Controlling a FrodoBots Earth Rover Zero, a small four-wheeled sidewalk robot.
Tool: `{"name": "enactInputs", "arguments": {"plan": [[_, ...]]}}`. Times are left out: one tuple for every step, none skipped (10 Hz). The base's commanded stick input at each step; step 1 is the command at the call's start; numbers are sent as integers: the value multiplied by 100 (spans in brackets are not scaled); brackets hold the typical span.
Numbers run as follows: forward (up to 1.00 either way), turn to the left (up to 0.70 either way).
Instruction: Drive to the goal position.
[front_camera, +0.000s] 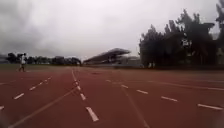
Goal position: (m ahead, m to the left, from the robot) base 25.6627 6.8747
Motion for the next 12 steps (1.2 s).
{"name": "enactInputs", "arguments": {"plan": [[70, 0], [70, 0], [70, 0], [70, 0], [70, 0], [70, 0], [70, 0], [70, 0], [70, 0], [70, 0], [70, -20], [70, -35]]}}
